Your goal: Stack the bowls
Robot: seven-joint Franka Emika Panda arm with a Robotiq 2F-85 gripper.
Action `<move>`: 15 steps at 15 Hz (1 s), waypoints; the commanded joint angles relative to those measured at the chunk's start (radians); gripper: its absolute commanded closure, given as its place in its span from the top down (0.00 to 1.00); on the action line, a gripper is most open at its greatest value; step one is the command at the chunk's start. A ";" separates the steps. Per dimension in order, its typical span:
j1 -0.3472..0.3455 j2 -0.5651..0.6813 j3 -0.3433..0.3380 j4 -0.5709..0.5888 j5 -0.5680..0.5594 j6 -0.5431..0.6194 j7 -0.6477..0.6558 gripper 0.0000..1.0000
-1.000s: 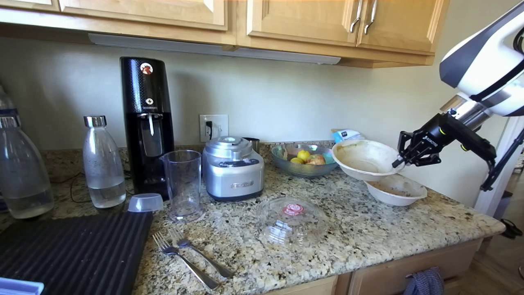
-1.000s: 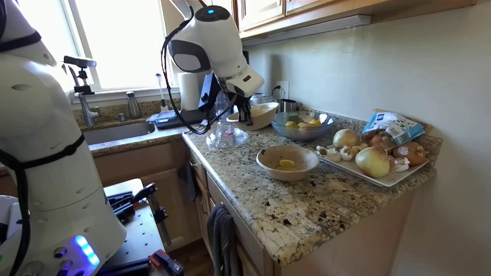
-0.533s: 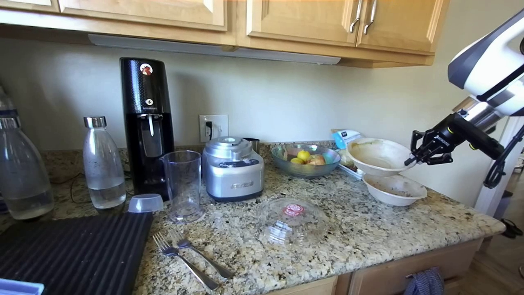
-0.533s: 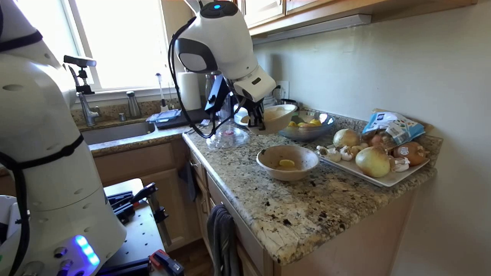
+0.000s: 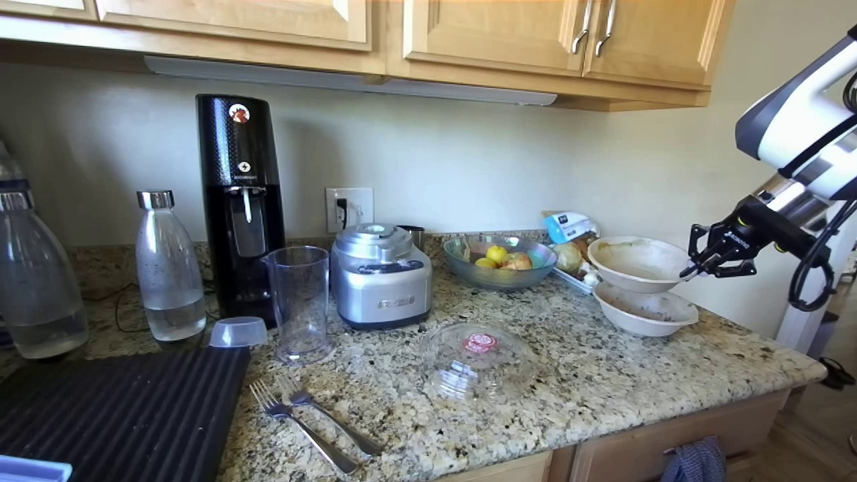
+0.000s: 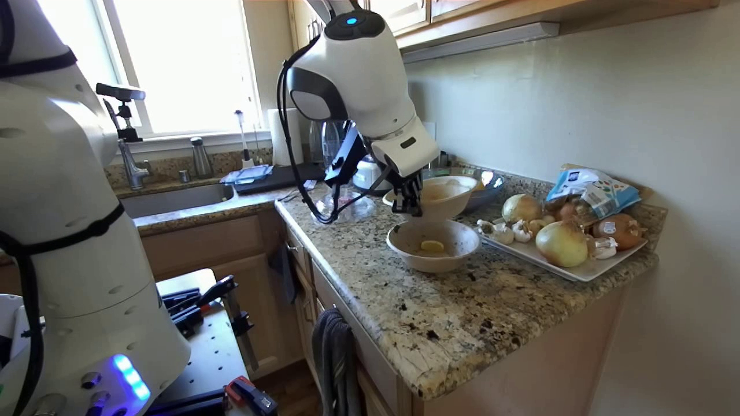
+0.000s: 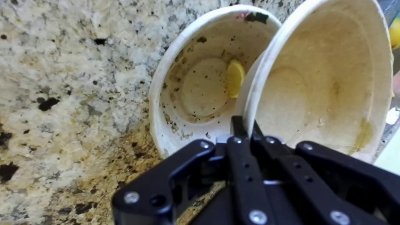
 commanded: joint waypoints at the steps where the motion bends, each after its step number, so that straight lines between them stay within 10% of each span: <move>1: -0.006 0.092 -0.016 0.057 0.036 0.017 -0.025 0.04; 11: -0.007 0.252 -0.020 0.127 0.047 0.026 -0.032 0.04; 13: -0.007 0.251 -0.024 0.123 0.030 0.021 -0.012 0.31; 15: -0.007 0.223 -0.028 0.103 0.015 0.019 0.000 0.35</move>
